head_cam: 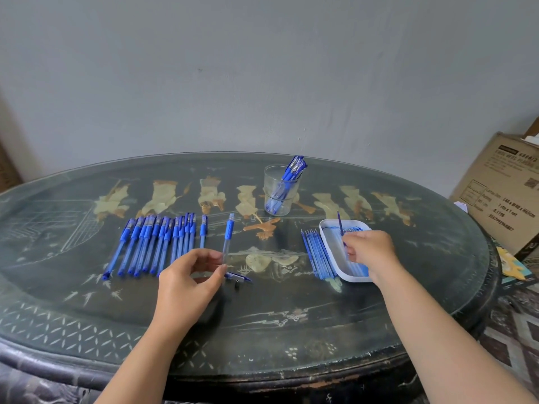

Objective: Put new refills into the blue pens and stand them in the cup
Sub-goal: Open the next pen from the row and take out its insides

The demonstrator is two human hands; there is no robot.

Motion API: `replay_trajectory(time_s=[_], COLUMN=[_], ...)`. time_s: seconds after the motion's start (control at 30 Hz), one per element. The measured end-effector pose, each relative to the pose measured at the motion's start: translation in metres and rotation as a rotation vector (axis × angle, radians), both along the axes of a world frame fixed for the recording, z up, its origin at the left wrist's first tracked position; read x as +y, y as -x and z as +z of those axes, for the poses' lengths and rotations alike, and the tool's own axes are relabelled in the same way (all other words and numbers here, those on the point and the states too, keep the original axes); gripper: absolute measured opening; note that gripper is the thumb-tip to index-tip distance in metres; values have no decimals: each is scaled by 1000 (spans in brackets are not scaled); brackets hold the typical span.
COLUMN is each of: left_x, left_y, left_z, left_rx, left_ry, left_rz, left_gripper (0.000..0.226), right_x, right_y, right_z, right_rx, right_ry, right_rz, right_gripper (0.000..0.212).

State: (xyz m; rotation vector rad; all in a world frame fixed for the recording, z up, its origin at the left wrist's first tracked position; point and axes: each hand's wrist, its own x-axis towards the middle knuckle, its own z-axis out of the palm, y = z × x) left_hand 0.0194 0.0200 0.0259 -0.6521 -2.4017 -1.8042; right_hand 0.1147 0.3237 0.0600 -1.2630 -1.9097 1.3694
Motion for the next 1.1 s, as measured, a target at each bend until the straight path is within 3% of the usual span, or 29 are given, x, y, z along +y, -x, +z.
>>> replay_trajectory(time_s=[0.13,0.33,0.6,0.87,1.1], left_x=[1,2,-1,-3,-3], left_y=[0,-3,-6,-5,-6], left_z=[0,0,2,4,5], left_rx=[-4,-4,5,-11,3], left_ry=[2,-7,-11,-10,18], left_rz=[-2,-71,-156,-156,-164], left_gripper=[24,24,22,21,21], right_x=[-7,-53,-123,-132,-136], right_y=[-5,2,34,42,44], right_z=[11,39,66,65,63], right_rx=[303,478,659,591,538], right_ry=[416,568,547,480,270], right_rz=[114,364,494,512,478], right_gripper=[9,13,9,10,13])
